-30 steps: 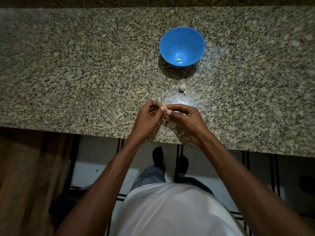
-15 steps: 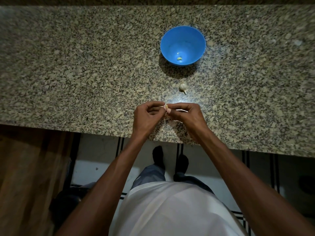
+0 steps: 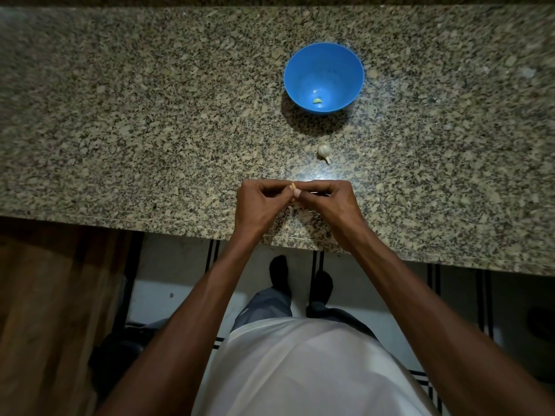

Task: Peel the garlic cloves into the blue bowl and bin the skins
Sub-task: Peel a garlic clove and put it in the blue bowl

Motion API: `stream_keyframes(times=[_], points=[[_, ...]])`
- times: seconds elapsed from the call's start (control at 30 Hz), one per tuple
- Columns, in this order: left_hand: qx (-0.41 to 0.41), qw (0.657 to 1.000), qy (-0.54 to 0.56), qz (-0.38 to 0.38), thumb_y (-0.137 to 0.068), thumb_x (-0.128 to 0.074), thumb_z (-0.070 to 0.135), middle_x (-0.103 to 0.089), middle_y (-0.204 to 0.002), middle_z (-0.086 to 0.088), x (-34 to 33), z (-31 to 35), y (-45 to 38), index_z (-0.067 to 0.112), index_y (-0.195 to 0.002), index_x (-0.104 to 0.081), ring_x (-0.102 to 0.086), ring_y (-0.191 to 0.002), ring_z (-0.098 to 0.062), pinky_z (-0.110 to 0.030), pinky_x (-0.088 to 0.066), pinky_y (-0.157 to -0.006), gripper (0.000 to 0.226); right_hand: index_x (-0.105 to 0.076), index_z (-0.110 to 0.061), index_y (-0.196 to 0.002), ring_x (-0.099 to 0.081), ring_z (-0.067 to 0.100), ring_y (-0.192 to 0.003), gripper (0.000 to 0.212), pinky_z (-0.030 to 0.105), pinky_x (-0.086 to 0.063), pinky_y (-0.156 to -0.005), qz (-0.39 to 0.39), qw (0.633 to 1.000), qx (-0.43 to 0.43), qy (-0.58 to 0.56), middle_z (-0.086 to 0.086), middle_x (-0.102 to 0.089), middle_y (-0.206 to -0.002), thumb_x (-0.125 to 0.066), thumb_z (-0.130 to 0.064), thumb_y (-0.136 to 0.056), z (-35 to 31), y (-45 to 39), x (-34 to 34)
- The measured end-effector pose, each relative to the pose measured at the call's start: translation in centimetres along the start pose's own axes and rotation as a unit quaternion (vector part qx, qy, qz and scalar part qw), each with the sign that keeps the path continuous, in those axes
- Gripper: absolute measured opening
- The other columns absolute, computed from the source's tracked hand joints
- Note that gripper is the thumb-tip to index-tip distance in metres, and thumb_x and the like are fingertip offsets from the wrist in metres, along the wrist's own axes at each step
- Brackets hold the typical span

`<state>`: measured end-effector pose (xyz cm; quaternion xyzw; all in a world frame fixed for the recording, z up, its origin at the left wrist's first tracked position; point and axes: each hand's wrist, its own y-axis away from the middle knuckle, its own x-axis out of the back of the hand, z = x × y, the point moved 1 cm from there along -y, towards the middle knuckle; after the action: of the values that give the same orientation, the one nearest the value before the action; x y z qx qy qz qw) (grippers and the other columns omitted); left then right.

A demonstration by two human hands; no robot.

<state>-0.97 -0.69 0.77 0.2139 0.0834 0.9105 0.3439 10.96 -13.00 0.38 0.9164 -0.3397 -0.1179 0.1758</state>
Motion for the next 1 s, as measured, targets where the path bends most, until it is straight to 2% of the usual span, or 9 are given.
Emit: stream_keyframes(times=[0.27,0.43,0.6,0.67,0.77,1.0], points=[[0.002,0.999,0.0,0.043,-0.084,-0.084,0.014,-0.081,-0.089,-0.002,-0.5,0.6,0.2,0.009,-0.105,-0.082,-0.079,-0.081,-0.013,-0.04,-0.067,-0.076,0.021,-0.08,-0.005,-0.114,-0.079,0.022,-0.096,0.028,0.03,-0.062,-0.084,0.014,1.0,-0.011,0.006,0.009,-0.081,-0.101,-0.085,-0.014,-0.087,0.0,-0.1,-0.5],[0.014,0.998,-0.009,0.068,-0.083,-0.085,0.014,-0.08,-0.088,-0.002,-0.7,0.4,0.1,0.01,-0.103,-0.082,-0.078,-0.08,-0.011,-0.039,-0.067,-0.075,0.02,-0.081,-0.005,-0.113,-0.079,0.023,-0.098,0.026,0.04,-0.063,-0.092,0.025,1.0,-0.008,0.002,0.01,-0.081,-0.101,-0.083,-0.012,-0.089,0.4,0.0,-0.9],[0.01,0.996,-0.008,0.087,-0.082,-0.085,0.013,-0.08,-0.085,-0.001,-1.1,0.5,0.3,0.009,-0.099,-0.083,-0.078,-0.079,-0.012,-0.039,-0.067,-0.074,0.017,-0.081,-0.005,-0.112,-0.079,0.023,-0.098,0.024,0.043,-0.063,-0.092,0.036,0.999,-0.002,-0.011,0.01,-0.081,-0.101,-0.083,-0.013,-0.089,0.8,0.3,-1.2],[0.014,0.995,-0.004,0.098,-0.082,-0.085,0.012,-0.079,-0.083,-0.001,-1.2,0.6,0.3,0.009,-0.096,-0.082,-0.077,-0.077,-0.012,-0.038,-0.067,-0.074,0.015,-0.081,-0.005,-0.112,-0.079,0.023,-0.097,0.024,0.039,-0.063,-0.09,0.04,0.999,0.002,-0.016,0.01,-0.081,-0.101,-0.083,-0.012,-0.089,0.8,0.4,-1.4],[0.016,0.997,0.001,0.077,-0.082,-0.084,0.012,-0.079,-0.084,-0.001,-0.9,0.7,0.2,0.009,-0.096,-0.082,-0.077,-0.078,-0.013,-0.035,-0.066,-0.073,0.014,-0.079,-0.001,-0.114,-0.079,0.024,-0.096,0.025,0.029,-0.062,-0.081,0.046,0.998,0.001,-0.044,0.013,-0.081,-0.102,-0.081,-0.009,-0.09,0.8,0.4,-1.3],[0.032,0.995,0.096,0.01,-0.089,-0.08,0.005,-0.079,-0.093,-0.011,0.2,0.1,0.3,0.004,-0.1,-0.079,-0.078,-0.086,-0.021,-0.032,-0.063,-0.078,0.011,-0.075,0.005,-0.116,-0.077,0.028,-0.104,0.025,0.03,-0.062,-0.09,0.014,0.974,-0.107,-0.201,0.019,-0.079,-0.109,-0.075,0.003,-0.09,0.6,0.2,-1.3]])
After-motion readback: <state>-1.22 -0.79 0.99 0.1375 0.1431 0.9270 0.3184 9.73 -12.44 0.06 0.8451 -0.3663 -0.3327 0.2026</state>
